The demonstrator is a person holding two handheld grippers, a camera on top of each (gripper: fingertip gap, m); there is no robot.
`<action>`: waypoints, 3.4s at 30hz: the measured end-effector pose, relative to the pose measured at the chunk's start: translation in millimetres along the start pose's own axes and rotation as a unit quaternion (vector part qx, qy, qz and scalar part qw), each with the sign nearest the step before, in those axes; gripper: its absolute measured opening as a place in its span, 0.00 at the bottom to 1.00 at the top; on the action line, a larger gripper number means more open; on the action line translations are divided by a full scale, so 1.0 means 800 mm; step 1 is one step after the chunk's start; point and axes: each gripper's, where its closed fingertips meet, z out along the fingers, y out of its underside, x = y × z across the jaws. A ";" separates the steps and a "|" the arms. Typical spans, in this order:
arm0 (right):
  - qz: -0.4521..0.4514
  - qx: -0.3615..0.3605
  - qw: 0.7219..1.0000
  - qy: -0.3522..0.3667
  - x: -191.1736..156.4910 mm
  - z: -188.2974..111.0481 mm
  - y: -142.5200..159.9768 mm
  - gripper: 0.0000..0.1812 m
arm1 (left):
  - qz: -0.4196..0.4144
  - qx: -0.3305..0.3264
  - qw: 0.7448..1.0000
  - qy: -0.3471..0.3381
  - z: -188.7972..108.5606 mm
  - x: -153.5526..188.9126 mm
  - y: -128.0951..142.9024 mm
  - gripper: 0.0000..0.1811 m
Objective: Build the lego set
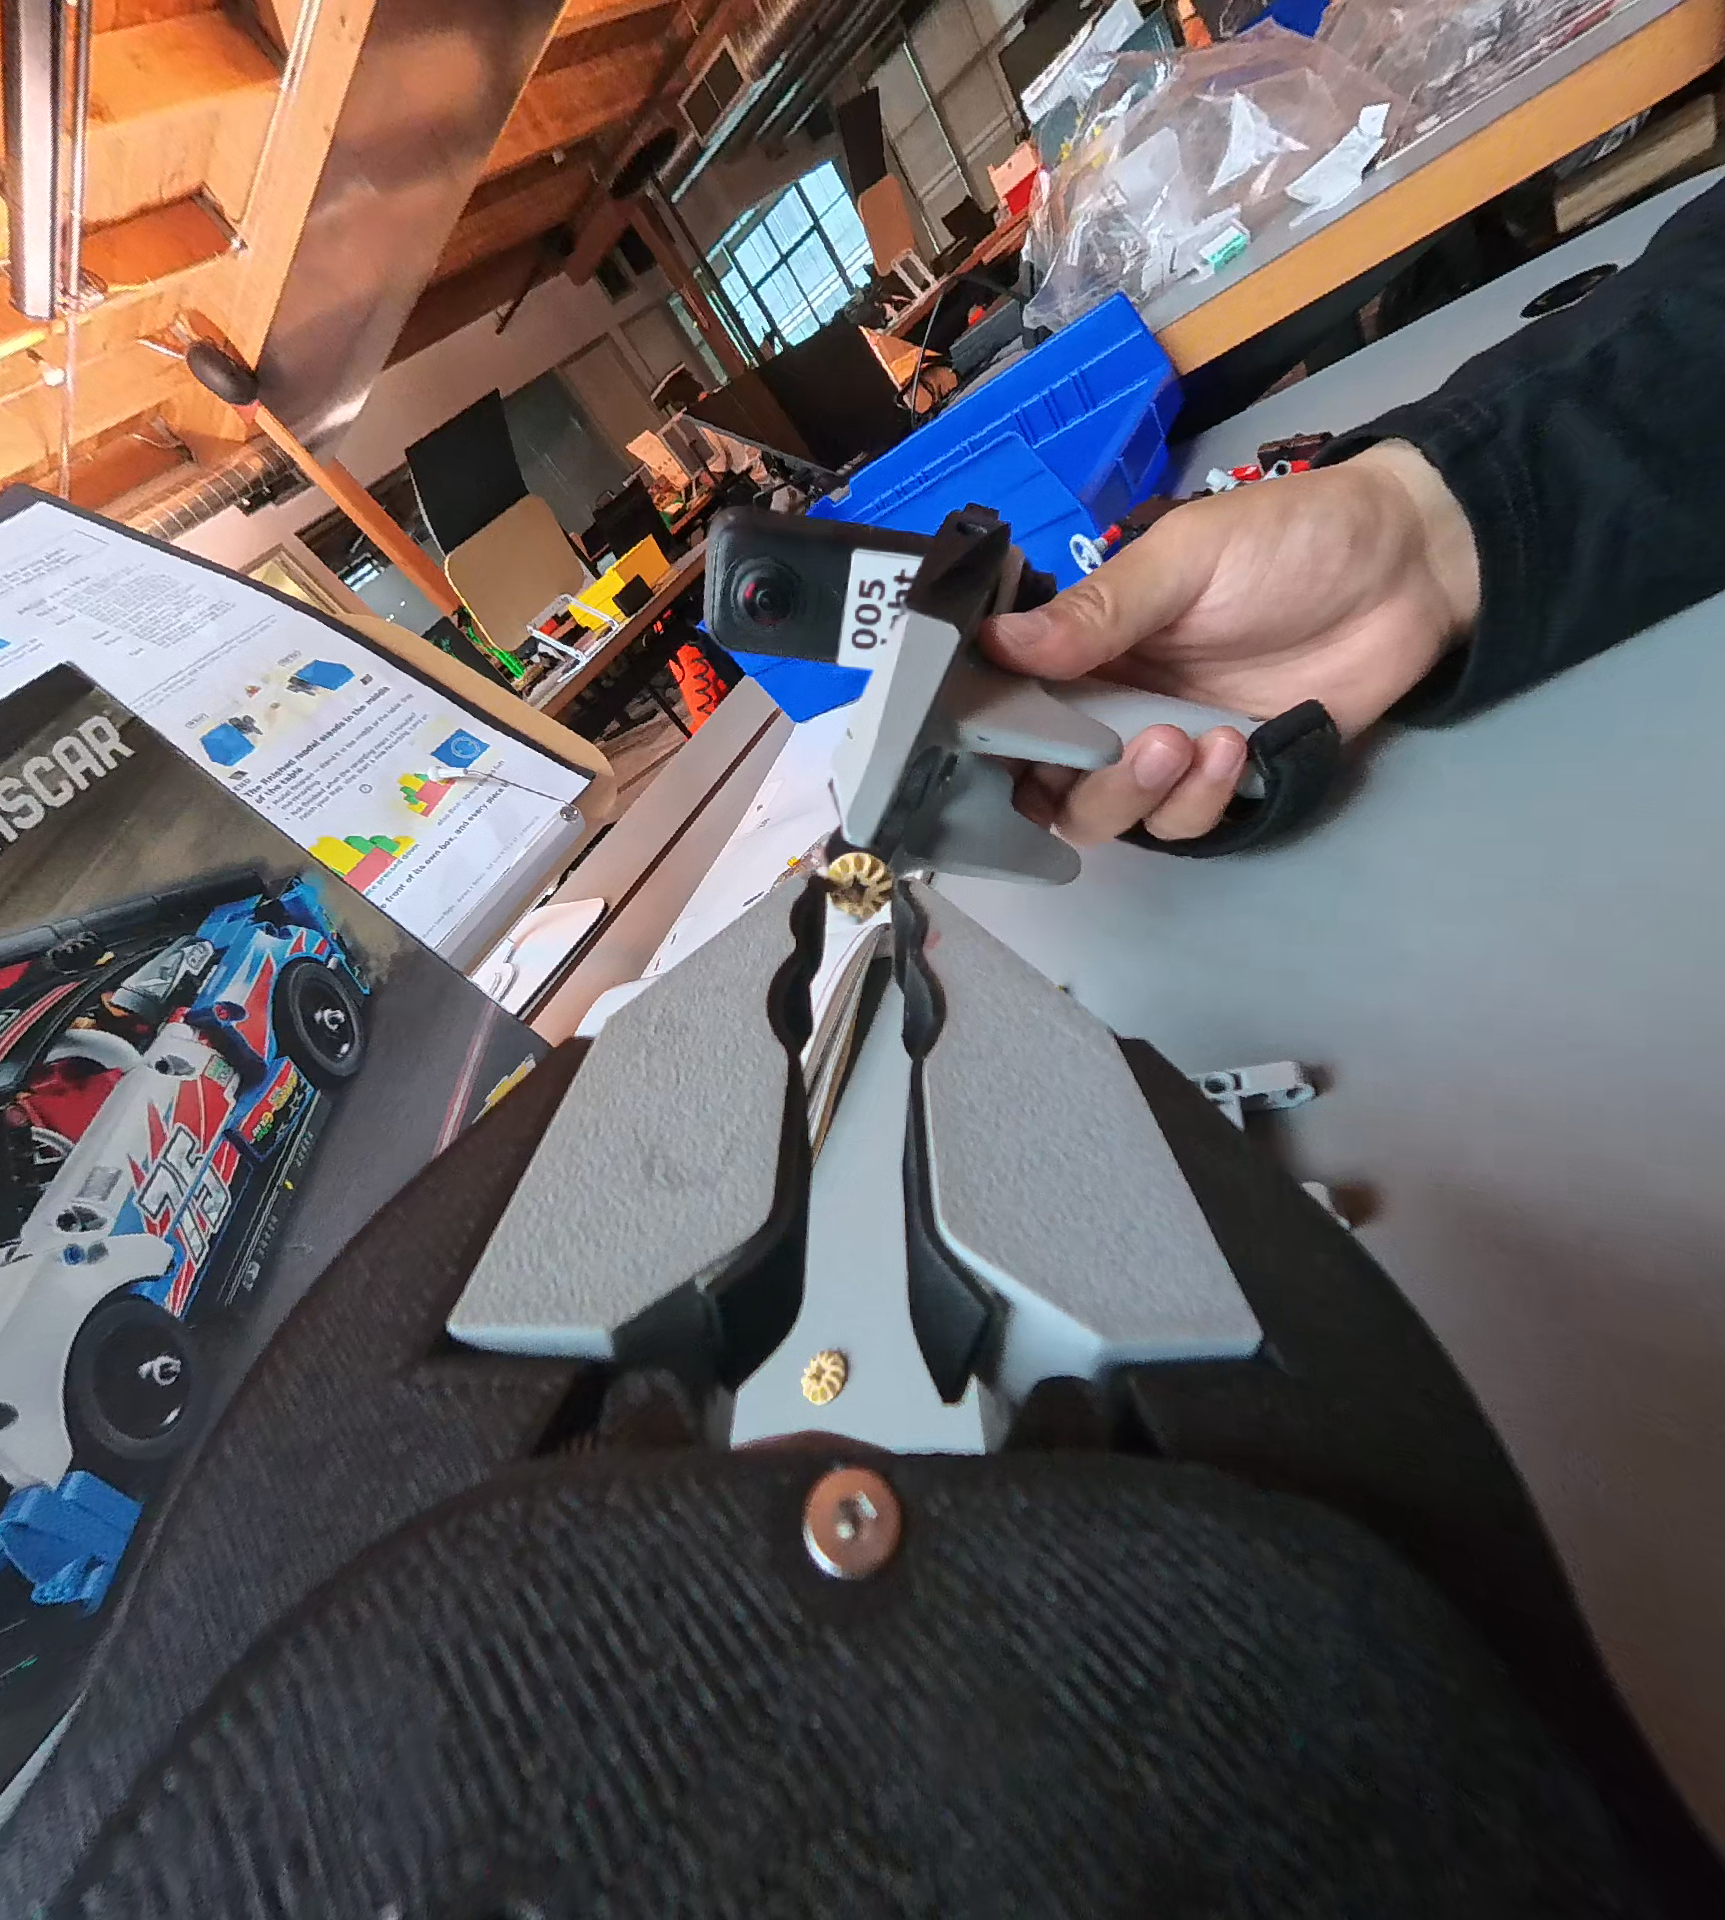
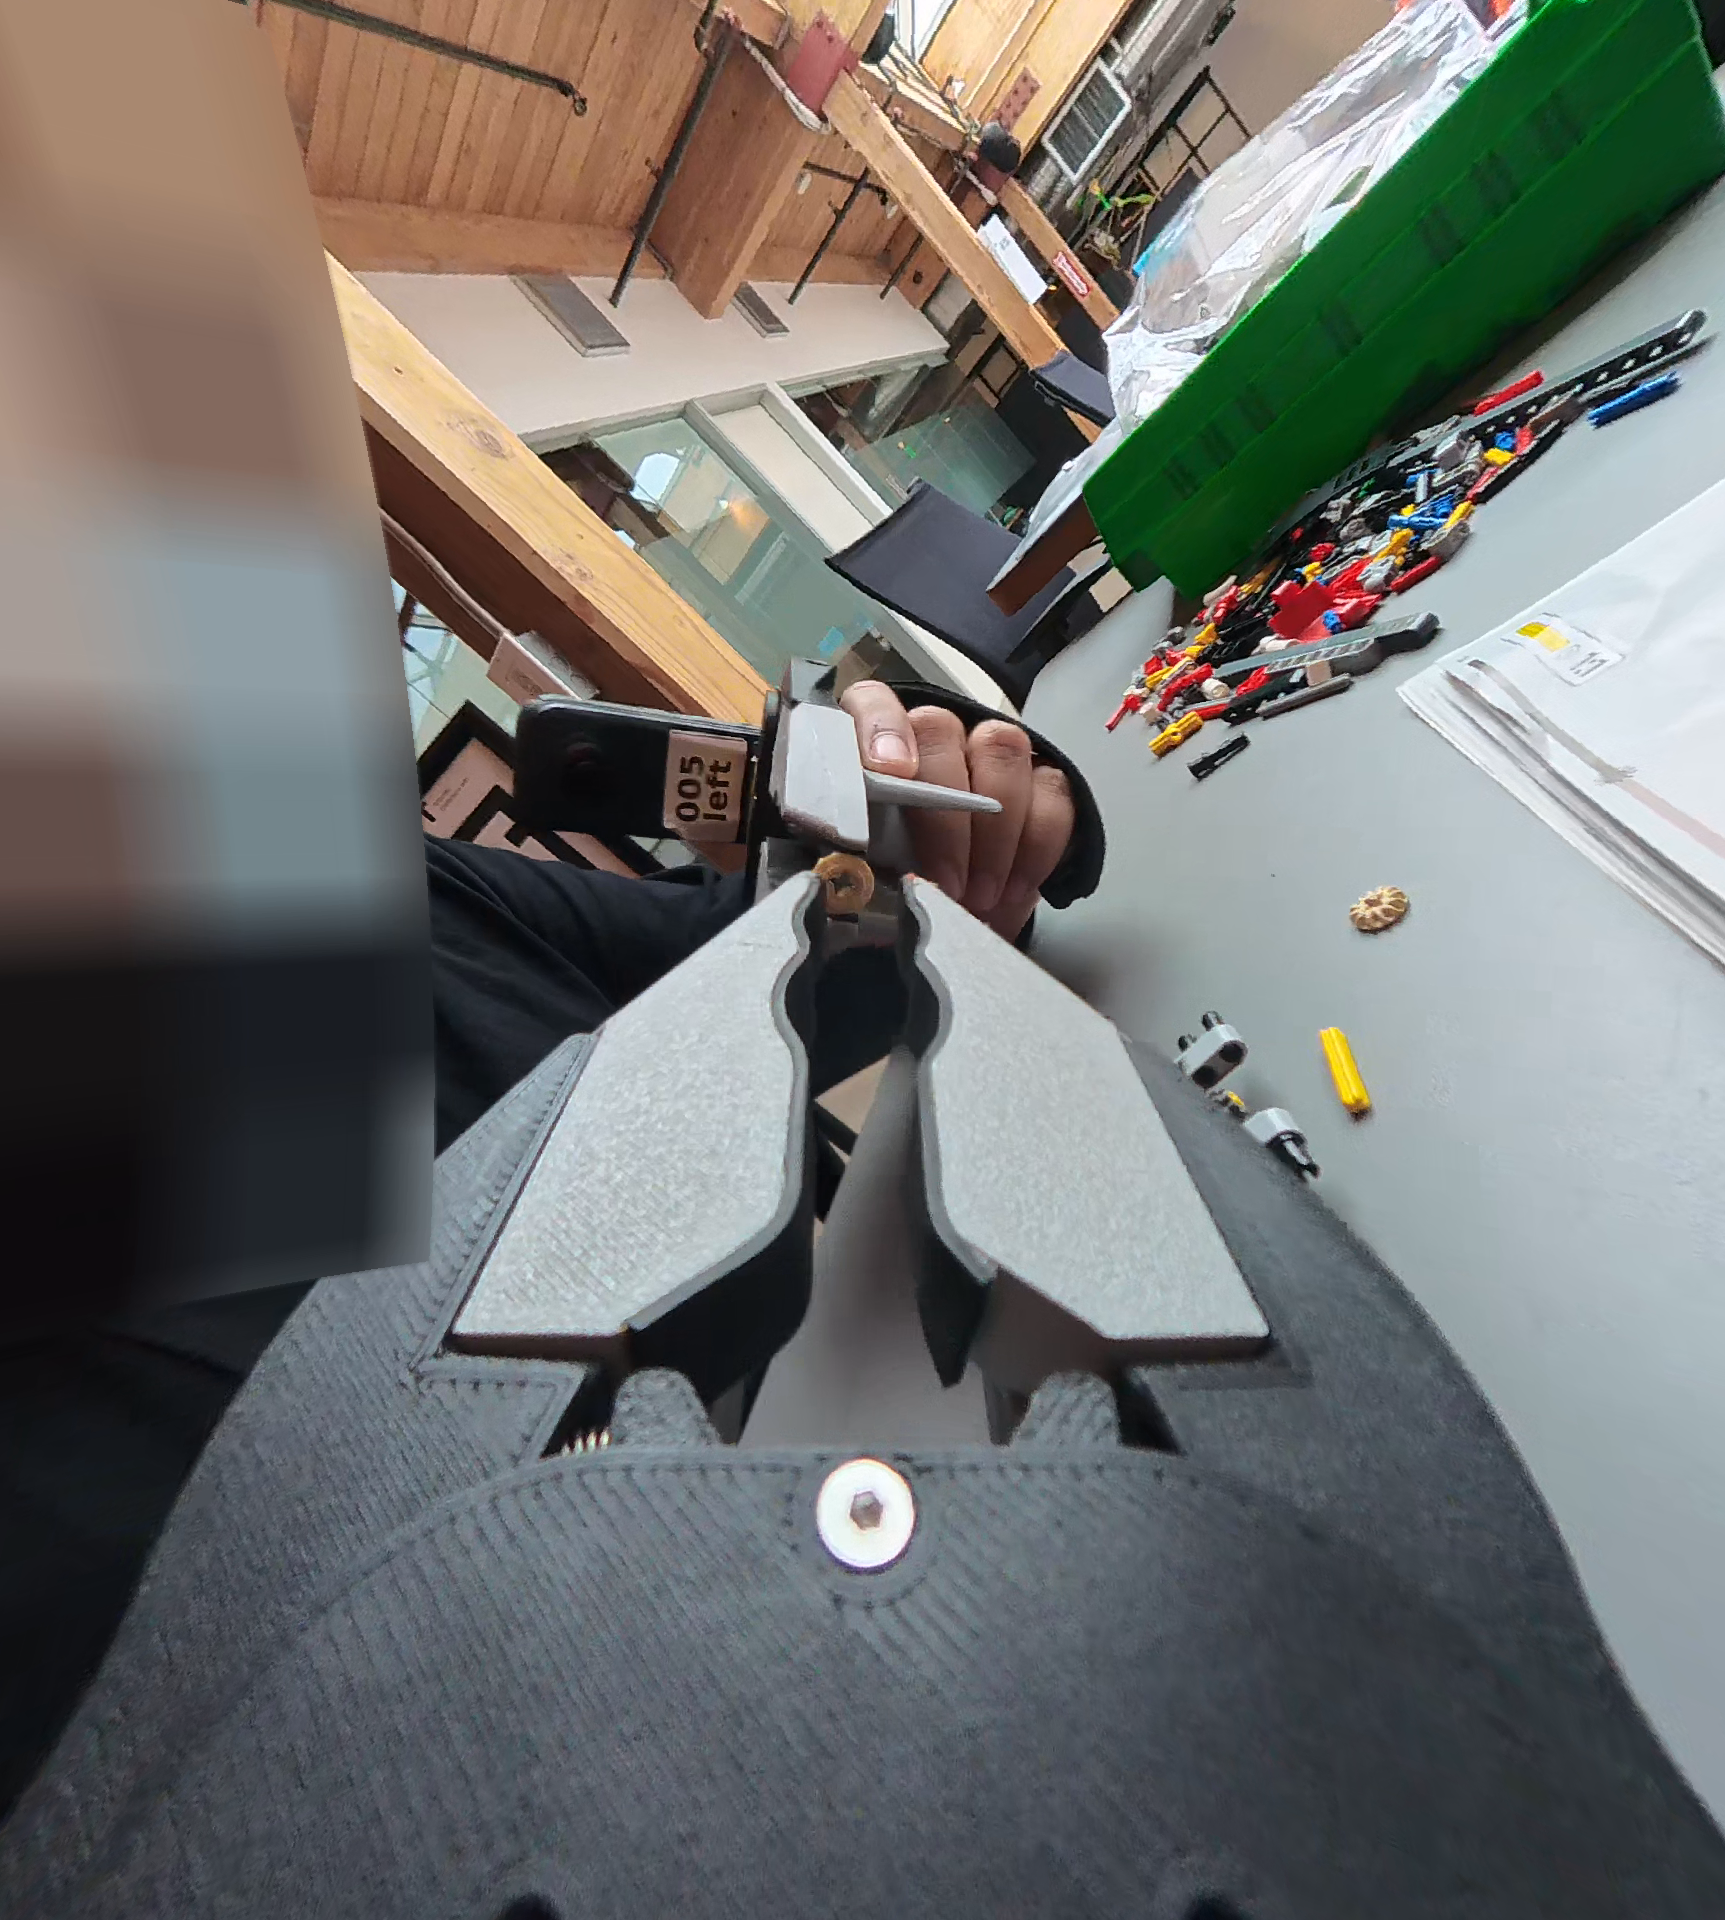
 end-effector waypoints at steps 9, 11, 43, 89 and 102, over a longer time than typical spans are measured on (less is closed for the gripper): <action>-0.113 -0.104 0.985 0.072 0.007 -0.002 0.027 0.12 | -0.015 -0.008 1.000 -0.001 -0.004 -0.007 0.008 0.06; -0.159 -0.146 0.973 0.077 0.003 -0.003 0.041 0.14 | -0.016 -0.013 1.000 0.000 -0.004 -0.007 0.011 0.06; -0.411 -0.322 0.813 0.258 0.058 -0.014 0.089 0.13 | -0.026 -0.033 0.999 0.017 -0.003 -0.004 0.022 0.06; -0.345 -0.331 0.843 0.247 0.053 -0.014 0.079 0.15 | -0.031 -0.074 0.996 0.046 -0.007 0.009 0.048 0.05; -0.312 -0.183 0.908 0.213 0.011 -0.010 0.056 0.06 | -0.037 -0.084 0.996 0.014 -0.018 0.039 0.029 0.05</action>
